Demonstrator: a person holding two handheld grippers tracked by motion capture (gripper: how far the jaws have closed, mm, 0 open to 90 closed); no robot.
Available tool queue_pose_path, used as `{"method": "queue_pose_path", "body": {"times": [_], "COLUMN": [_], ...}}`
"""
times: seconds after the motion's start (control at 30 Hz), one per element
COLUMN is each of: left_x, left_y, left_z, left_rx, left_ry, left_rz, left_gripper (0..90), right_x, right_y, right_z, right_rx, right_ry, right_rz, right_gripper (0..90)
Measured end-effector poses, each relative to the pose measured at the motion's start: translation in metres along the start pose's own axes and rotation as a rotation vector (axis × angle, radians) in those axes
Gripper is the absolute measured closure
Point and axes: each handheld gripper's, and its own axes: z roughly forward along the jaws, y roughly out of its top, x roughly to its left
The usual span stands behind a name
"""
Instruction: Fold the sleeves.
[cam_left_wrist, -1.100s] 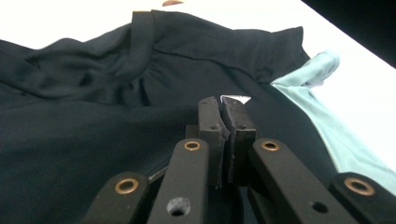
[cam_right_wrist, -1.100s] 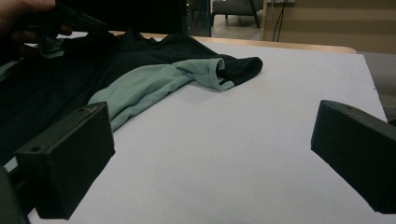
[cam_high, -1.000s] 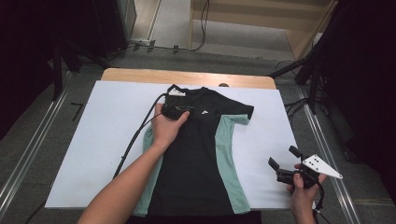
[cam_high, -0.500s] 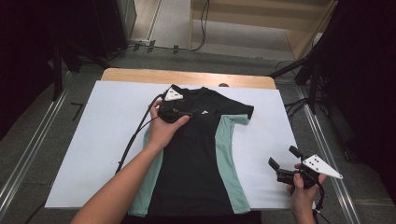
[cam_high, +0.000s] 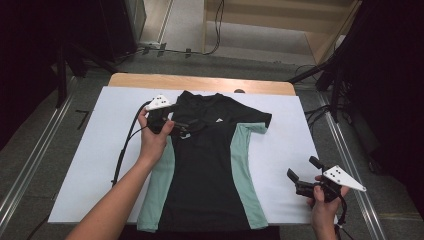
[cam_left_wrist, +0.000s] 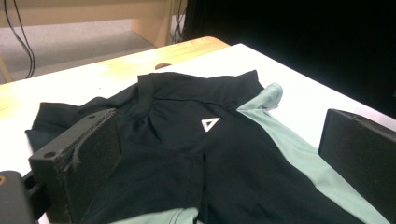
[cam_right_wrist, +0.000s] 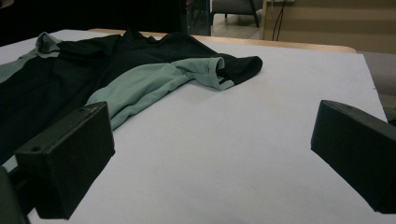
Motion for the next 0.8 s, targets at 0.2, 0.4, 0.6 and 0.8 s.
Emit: {"method": "queue_pose_path", "body": {"times": [0.2,0.4,0.6,0.8], "left_x": [0.004,0.008,0.011,0.010], "left_y": [-0.005,-0.011,-0.024,-0.040], "left_z": [-0.019,-0.039,-0.058,-0.078], "left_rx": [-0.020,-0.040,-0.041,-0.034], "left_ry": [0.020,0.031,0.052,0.067], "left_rz": [-0.007,-0.015,-0.017,-0.023], "left_gripper": [0.0,0.0,0.0,0.0], "right_x": [0.000,0.001,0.002,0.001], "right_y": [0.000,0.000,0.000,0.000], "right_z": [0.000,0.000,0.002,0.001], "right_rx": [0.002,0.008,0.013,0.005], "right_ry": [-0.003,-0.007,-0.015,-0.013], "right_rz": [0.000,0.000,-0.005,0.004], "right_gripper": [0.0,0.0,0.0,0.0]}}
